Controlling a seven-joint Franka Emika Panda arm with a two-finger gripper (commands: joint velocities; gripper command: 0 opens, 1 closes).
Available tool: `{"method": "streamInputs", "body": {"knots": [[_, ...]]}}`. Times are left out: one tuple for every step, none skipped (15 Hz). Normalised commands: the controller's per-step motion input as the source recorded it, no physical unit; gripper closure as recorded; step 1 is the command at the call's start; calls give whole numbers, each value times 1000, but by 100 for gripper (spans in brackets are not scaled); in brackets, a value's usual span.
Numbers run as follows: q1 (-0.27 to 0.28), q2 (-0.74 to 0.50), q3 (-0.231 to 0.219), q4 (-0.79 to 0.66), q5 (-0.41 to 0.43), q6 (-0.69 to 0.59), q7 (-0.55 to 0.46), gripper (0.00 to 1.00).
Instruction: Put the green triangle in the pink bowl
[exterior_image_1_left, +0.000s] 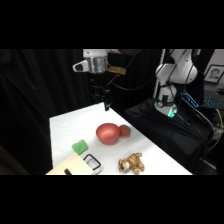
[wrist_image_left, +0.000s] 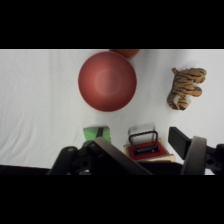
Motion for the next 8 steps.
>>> {"method": "streamInputs", "body": {"knots": [[-14, 15, 15, 25, -6, -4, -3, 0], [-21, 57, 10, 79, 15, 24, -30, 0], [-28, 96, 3, 136, 7, 44, -33, 0], [-36, 145, -6, 206, -7, 59, -31, 0], [-46, 190, -13, 273, 13, 61, -66, 0], [-52, 225, -17, 322, 22, 79, -97, 0], [-58, 260, -20, 367, 25, 75, -97, 0], [-60, 305, -23, 411, 12, 102, -83, 0]]}}
